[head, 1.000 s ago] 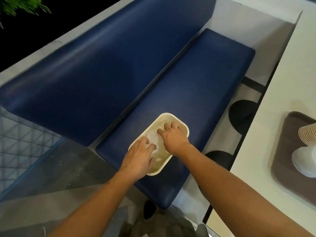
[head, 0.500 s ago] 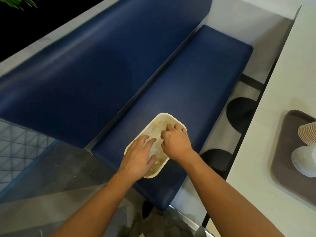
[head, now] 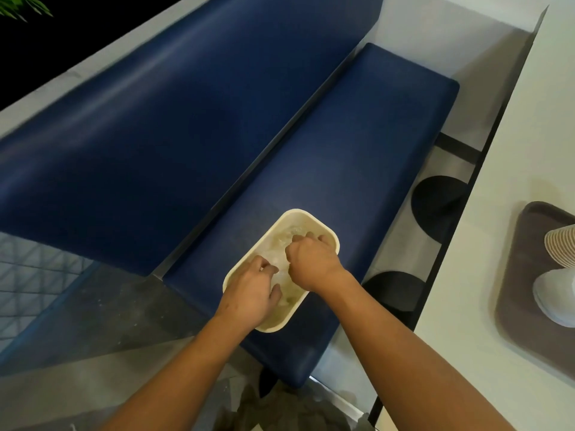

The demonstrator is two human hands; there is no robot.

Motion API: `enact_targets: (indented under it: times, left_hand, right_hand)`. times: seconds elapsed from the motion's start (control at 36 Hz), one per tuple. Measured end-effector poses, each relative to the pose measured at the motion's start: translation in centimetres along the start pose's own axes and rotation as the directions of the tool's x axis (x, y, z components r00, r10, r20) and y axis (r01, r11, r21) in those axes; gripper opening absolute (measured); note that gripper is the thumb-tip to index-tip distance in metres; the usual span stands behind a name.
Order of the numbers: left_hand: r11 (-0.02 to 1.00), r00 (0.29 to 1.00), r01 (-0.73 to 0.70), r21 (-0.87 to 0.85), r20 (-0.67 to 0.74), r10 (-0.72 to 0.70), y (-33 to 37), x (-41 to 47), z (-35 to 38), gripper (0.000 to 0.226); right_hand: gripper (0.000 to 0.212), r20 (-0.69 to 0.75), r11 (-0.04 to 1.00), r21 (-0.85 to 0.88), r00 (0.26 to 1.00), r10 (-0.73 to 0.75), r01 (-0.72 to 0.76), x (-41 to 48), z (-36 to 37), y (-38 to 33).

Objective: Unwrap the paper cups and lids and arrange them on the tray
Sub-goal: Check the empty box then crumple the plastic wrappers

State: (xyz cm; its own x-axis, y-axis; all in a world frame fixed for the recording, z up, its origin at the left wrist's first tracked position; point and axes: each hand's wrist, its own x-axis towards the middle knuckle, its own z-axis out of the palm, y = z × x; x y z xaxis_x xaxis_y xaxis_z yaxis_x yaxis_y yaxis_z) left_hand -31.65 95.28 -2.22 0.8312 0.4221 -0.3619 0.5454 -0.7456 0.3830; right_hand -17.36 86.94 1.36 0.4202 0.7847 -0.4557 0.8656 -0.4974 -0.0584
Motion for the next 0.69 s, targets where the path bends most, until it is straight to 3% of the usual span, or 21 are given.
enact_targets:
  times: [0.11, 0.22, 0.36, 0.58, 0.64, 0.69]
  left_hand:
    - [1.000, 0.999, -0.017, 0.017, 0.049, 0.016, -0.1, 0.2, 0.0, 0.046]
    - [0.996, 0.991, -0.020, 0.081, 0.135, 0.009, 0.2, 0.6, 0.1, 0.051]
    - [0.990, 0.981, -0.023, 0.138, 0.194, -0.005, 0.4, 1.2, 0.6, 0.052]
    - [0.992, 0.963, -0.006, 0.125, 0.267, -0.028, -0.2, 1.9, 1.6, 0.050]
    - [0.992, 0.973, 0.012, 0.127, 0.226, -0.041, 0.0, 1.7, 1.5, 0.046]
    - [0.988, 0.995, 0.058, 0.144, 0.072, -0.069, 0.3, 1.3, 1.0, 0.039]
  right_hand:
    - [0.026, 0.096, 1.000, 0.015, 0.995, -0.029, 0.027, -0.3, -1.0, 0.1]
    - [0.011, 0.259, 0.996, -0.018, 0.963, -0.080, 0.088, -0.2, -1.0, 0.1]
    - [0.005, 0.363, 0.991, -0.041, 0.926, -0.101, 0.125, 0.6, -0.4, 0.0]
    - [0.017, 0.476, 0.998, 0.004, 0.877, -0.060, 0.066, 1.8, 1.1, -0.1]
    - [0.017, 0.460, 0.998, 0.021, 0.886, -0.064, 0.062, 1.9, 1.0, -0.1]
    - [0.012, 0.397, 0.998, 0.031, 0.916, -0.063, 0.056, 2.0, 0.6, -0.1]
